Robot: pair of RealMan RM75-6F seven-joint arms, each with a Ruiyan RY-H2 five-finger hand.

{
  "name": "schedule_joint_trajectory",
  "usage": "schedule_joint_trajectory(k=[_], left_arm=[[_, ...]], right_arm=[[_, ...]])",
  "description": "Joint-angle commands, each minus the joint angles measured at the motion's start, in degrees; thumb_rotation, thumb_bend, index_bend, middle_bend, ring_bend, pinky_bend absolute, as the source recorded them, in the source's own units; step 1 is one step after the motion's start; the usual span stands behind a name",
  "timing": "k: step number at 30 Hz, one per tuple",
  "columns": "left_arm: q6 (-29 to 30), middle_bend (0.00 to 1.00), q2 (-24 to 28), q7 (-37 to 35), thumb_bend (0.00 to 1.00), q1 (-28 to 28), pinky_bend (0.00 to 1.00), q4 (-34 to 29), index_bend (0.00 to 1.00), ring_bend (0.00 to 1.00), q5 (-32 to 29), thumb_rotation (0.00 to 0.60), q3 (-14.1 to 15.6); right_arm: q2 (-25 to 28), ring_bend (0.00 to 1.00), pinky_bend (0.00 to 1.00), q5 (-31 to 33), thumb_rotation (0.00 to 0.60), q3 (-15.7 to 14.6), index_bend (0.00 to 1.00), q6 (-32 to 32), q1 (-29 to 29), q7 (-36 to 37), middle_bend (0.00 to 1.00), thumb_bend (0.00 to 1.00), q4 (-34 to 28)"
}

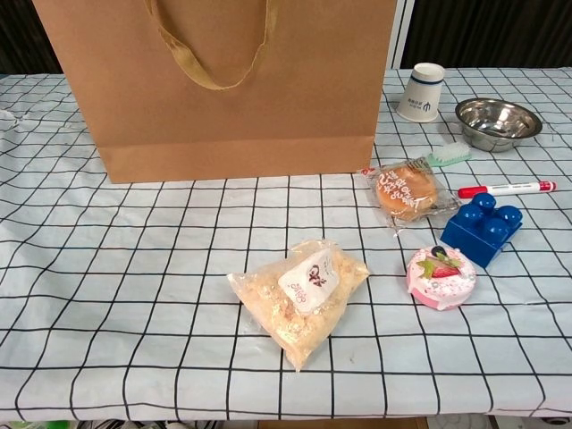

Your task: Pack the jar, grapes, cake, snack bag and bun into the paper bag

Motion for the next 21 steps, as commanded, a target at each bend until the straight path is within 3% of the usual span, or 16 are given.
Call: schedule_joint_trajectory(k=[1,5,12,21], left_arm=[[5.37,0.14,-2.86,-11.16,0.11,8.17,0.11,10.9,0.16,0.0,7.59,0.6,7.05],[9.38,0.14,-6.77,-15.71,0.11,11.4,0.06,17.6,0.16,0.0,9.81,0.6,7.7],[7.35,0.14,-10.28,-25.46,0.12,13.3,0.05,23.37,0.16,0.0,8.34,0.6,8.47],[4.68,0.1,-9.82,-23.73,0.11,13.66,0.01,22.83,0.12,0.0,8.16,0.6,8.41]], right_arm=[[1.99,0.16,0.27,-4.22,0.6,-1.35,0.08,-1.9,2.08,-0.41,0.07,0.19,-2.21],[4.56,0.16,0.27,-8.35,0.6,-2.43,0.08,-6.42,5.48,-3.44,0.07,0.19,-6.8],[4.32,0.16,0.27,-10.73,0.6,-2.01,0.08,-17.92,13.5,-7.69,0.07,0.19,-14.68],[-2.55,0.16,0.24,-6.03,0.6,-0.63,0.09,-28.39,20.01,-13.38,0.07,0.19,-16.77]])
